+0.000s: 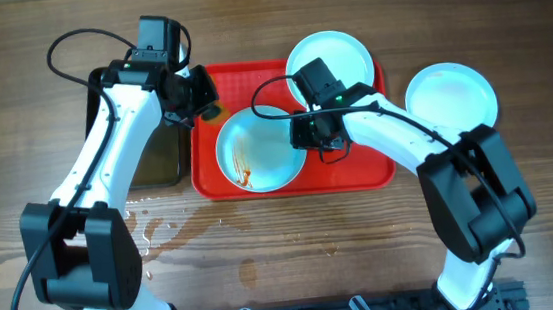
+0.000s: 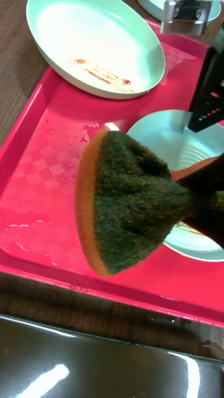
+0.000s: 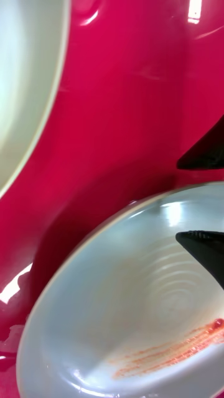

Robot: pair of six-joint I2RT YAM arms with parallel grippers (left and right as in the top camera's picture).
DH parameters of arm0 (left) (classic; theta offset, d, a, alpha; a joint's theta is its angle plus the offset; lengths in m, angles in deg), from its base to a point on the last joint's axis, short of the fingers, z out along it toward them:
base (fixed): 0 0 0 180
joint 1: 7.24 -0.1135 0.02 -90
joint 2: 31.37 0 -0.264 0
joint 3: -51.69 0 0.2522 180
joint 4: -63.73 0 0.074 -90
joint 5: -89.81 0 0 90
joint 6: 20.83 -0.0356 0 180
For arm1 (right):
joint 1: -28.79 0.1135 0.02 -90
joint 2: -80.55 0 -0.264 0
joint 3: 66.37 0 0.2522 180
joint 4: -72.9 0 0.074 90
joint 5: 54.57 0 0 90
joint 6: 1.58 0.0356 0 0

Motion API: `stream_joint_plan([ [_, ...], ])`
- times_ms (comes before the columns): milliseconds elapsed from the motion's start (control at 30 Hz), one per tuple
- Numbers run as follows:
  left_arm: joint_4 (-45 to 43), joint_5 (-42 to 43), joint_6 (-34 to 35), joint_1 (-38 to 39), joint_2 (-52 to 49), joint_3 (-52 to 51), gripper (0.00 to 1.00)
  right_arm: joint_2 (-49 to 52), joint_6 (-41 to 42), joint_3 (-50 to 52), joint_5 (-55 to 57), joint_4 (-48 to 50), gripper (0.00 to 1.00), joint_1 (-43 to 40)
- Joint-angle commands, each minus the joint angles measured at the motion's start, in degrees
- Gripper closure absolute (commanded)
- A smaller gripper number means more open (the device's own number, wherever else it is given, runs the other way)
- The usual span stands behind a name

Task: Clean dirty plates on tray and stack at the side
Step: 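Lower the sponge onto the plate with left gripper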

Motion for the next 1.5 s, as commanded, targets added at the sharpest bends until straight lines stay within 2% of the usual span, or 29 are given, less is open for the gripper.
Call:
stream_joint_plan([
  [0,1.51,-0.37,0.11,0.26,-0.33,-0.33,0.96,1.79,-0.50,-0.57,-0.22,1.75,0.81,-0.26],
  [133,3.72,-0.33,0.11,0.44,-1.05,-0.48,0.96,4.48,1.46,-0.55,-2.21,4.81,0.96,-0.57],
  [300,3.50,-0.35,-5.18,3.67,-2.75,-2.56,0.96,4.57,1.42,-0.57,-2.86,5.35,0.96,-0.63],
  [367,0.90,-0.59,-6.69,5.22,-3.04,-4.90,0.96,4.57,1.18,-0.57,-3.74,5.29,0.96,-0.63],
  [500,-10.73,-1.92,-13.25,7.45,-3.19,-12.46,0.96,4.55,0.76,-0.57,-4.46,5.22,0.96,-0.63],
  [600,-18.78,-9.42,-13.60,7.15,-4.61,-19.47,0.96,4.55,0.31,-0.57,-4.83,5.05,0.96,-0.63],
  [733,-19.74,-10.64,-13.44,6.47,-6.80,-21.68,0.96,4.57,0.35,-0.57,-4.83,5.20,0.96,-0.63],
  [800,-19.23,-8.50,-13.94,6.91,-6.64,-21.64,0.96,4.57,0.33,-0.57,-4.83,5.20,0.96,-0.63],
  [900,-15.69,6.56,-21.57,7.80,-6.64,-21.64,0.96,4.57,0.39,-0.57,-4.83,5.11,0.96,-0.63],
  [967,-15.80,10.67,-23.91,8.07,-6.64,-21.64,0.96,4.55,0.42,-0.57,-4.83,5.16,0.96,-0.63],
  [1033,-21.70,10.21,-23.34,7.82,-6.64,-21.64,0.96,4.55,0.59,-0.57,-4.81,5.31,0.96,-0.63],
  [1133,-30.27,-0.98,-12.96,6.75,-6.64,-21.64,0.96,4.57,0.59,-0.57,-4.79,5.25,0.96,-0.63],
  [1167,-32.41,-7.37,-9.60,6.67,-6.64,-21.64,0.96,4.55,0.57,-0.57,-4.76,5.22,0.96,-0.63],
  [1267,-34.36,-15.85,-7.32,6.69,-6.64,-21.64,0.96,4.57,0.57,-0.57,-4.76,5.22,0.96,-0.63],
  [1400,-25.66,-15.41,-7.34,6.86,-6.64,-21.64,0.96,4.57,0.57,-0.57,-4.76,5.22,0.96,-0.63],
  [1467,-17.18,-8.68,-8.68,6.69,-6.64,-20.55,0.96,4.57,0.39,-0.57,-4.79,5.20,0.96,-0.63],
])
